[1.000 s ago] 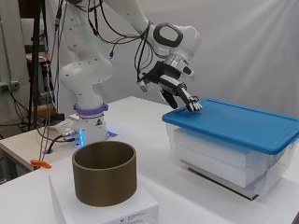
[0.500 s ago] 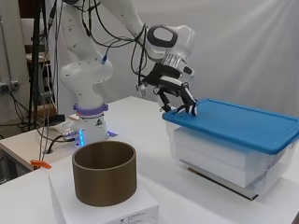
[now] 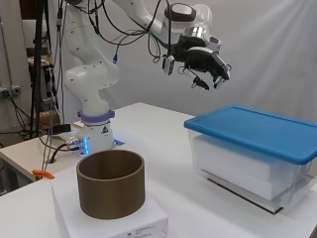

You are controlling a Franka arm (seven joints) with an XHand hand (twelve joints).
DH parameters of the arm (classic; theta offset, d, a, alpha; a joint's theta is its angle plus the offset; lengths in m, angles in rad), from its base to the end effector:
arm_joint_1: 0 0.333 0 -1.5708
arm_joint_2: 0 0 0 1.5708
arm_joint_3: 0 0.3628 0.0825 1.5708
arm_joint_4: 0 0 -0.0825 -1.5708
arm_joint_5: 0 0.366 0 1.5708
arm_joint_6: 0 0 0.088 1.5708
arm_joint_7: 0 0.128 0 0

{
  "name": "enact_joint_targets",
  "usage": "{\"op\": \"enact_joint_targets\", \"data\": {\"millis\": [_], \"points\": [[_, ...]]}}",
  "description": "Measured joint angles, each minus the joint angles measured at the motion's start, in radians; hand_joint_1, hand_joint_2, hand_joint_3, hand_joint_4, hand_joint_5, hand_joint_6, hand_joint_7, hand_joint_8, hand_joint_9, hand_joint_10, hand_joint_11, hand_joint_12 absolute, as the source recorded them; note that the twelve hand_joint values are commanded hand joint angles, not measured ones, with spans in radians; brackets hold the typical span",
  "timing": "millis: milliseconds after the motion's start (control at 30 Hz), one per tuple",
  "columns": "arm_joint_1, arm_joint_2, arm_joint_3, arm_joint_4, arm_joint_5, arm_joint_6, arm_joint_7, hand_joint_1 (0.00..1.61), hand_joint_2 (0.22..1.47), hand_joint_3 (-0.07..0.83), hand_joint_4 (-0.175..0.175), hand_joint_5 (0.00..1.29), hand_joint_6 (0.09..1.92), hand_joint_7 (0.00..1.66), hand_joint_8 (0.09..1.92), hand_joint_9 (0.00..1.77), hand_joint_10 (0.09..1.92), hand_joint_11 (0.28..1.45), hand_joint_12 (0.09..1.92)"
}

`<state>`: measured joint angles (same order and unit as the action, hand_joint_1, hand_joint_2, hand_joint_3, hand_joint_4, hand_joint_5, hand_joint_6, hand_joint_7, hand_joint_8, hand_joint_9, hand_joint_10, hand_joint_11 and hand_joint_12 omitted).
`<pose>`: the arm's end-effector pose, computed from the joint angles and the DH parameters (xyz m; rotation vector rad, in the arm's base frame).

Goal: Teleoperate dual arm-hand system to remove items from a box

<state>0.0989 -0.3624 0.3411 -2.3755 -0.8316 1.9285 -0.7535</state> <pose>0.3904 0.1245 0.5095 1.6476 1.5719 -0.3192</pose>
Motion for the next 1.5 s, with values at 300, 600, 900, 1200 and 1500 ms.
{"op": "enact_joint_targets", "data": {"millis": [300,600,900,1200,1500], "points": [[0.0,0.022,-0.036,-0.012,0.428,-0.052,0.008,0.0,0.9,-0.025,-0.154,0.18,0.09,0.35,0.09,0.44,0.09,0.52,0.09],[-0.009,0.19,-0.022,-0.029,0.228,-0.101,0.181,0.04,0.85,-0.012,-0.131,0.0,0.09,0.04,0.09,0.25,0.09,0.43,0.09],[-0.007,0.166,-0.087,-0.097,0.113,0.161,0.208,1.14,1.2,0.005,0.134,0.64,1.51,1.0,1.7,1.3,1.68,1.14,1.5],[-0.004,0.184,-0.086,0.007,0.234,-0.046,-0.043,1.11,1.25,0.01,0.124,0.63,1.8,0.95,1.92,1.18,1.92,0.98,1.81],[0.021,0.096,-0.054,0.009,0.152,0.073,-0.018,0.03,0.94,-0.016,-0.081,0.06,0.1,0.08,0.13,0.26,0.16,0.48,0.14]]}}
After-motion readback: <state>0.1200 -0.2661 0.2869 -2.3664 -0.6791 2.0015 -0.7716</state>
